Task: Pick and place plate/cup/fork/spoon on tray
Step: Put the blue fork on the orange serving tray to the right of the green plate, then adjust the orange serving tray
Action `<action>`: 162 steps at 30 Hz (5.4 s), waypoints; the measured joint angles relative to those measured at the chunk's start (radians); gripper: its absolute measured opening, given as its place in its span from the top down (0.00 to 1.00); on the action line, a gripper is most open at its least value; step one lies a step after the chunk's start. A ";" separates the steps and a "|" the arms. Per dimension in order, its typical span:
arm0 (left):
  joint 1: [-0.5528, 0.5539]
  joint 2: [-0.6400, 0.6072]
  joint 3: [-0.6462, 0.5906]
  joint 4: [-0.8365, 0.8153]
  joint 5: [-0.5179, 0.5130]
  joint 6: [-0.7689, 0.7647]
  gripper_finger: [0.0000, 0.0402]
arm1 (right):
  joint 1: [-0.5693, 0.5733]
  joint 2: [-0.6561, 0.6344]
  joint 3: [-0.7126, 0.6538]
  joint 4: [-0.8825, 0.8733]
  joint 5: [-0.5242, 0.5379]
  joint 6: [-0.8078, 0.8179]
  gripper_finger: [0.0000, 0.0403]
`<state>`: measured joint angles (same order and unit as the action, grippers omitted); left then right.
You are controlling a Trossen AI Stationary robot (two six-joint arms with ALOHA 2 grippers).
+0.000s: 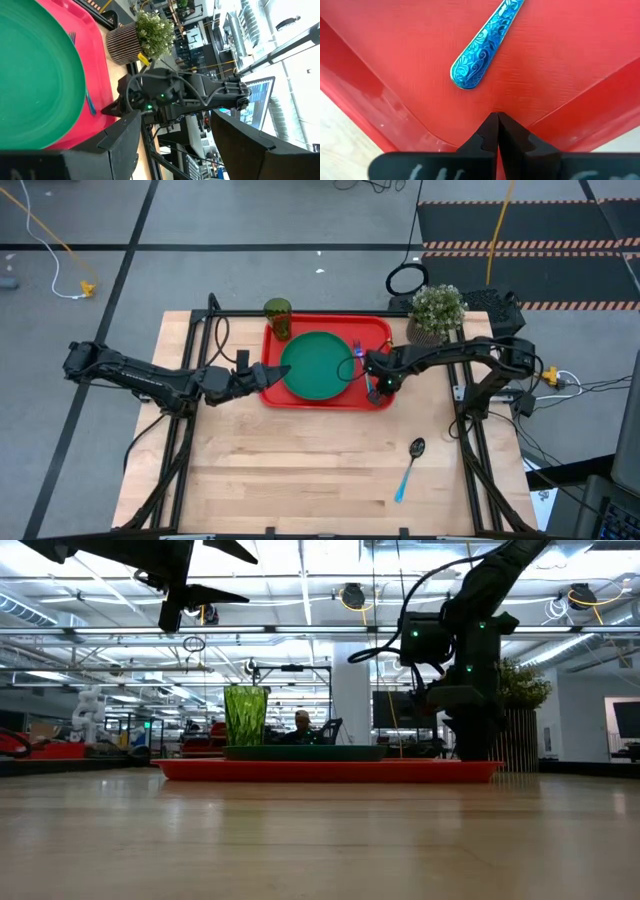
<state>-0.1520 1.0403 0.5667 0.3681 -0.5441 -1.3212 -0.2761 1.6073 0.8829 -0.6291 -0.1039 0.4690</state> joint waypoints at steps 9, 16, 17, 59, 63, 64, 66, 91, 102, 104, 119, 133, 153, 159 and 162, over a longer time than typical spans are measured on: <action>0.000 0.000 0.000 0.000 0.000 -0.001 0.40 | 0.030 0.001 -0.001 0.024 -0.009 0.032 1.00; 0.000 0.000 0.000 0.000 0.000 -0.008 0.40 | 0.030 -0.036 0.018 0.049 -0.035 0.043 1.00; 0.000 0.000 0.000 0.000 0.000 -0.008 0.40 | 0.030 -0.040 0.019 0.066 -0.035 0.042 1.00; 0.000 0.000 0.000 -0.002 0.000 -0.001 0.40 | 0.021 0.034 0.018 0.258 -0.056 0.178 1.00; 0.000 0.000 0.000 -0.001 0.000 -0.001 0.40 | 0.010 -0.025 0.018 0.250 -0.057 0.196 1.00; 0.000 0.000 0.000 -0.001 0.001 0.000 0.40 | 0.007 -0.044 0.018 0.244 -0.058 0.198 1.00; 0.000 0.000 0.000 -0.001 0.001 0.000 0.40 | 0.001 -0.088 0.018 0.228 -0.080 0.198 1.00; -0.001 -0.001 0.000 -0.131 0.103 0.078 0.40 | 0.222 -0.321 -0.328 0.352 -0.259 0.000 1.00; -0.006 -0.001 0.000 -0.183 0.118 0.029 0.40 | 0.210 -0.319 -0.364 0.403 -0.127 0.016 1.00; -0.007 -0.001 0.000 -0.184 0.118 0.030 0.40 | 0.197 -0.319 -0.364 0.405 -0.120 0.017 1.00; -0.006 -0.001 0.000 -0.185 0.125 0.025 0.40 | 0.092 -0.319 -0.364 0.435 -0.054 0.072 1.00; -0.141 -0.001 0.000 -0.292 0.247 -0.033 0.40 | 0.071 -0.428 -0.286 0.415 -0.147 0.286 1.00; -0.210 0.077 -0.001 -0.857 0.276 0.136 0.71 | -0.055 -0.279 -0.020 0.342 -0.054 0.174 1.00; -0.171 0.152 -0.001 -0.837 0.283 0.283 0.87 | -0.073 -0.274 -0.018 0.371 -0.054 0.201 1.00; -0.146 0.185 -0.001 -0.838 0.284 0.293 0.93 | -0.078 -0.274 -0.018 0.368 -0.055 0.201 1.00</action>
<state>-0.2982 1.2253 0.5659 -0.4699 -0.2604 -1.0285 -0.3546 1.3334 0.8654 -0.2615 -0.1592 0.6704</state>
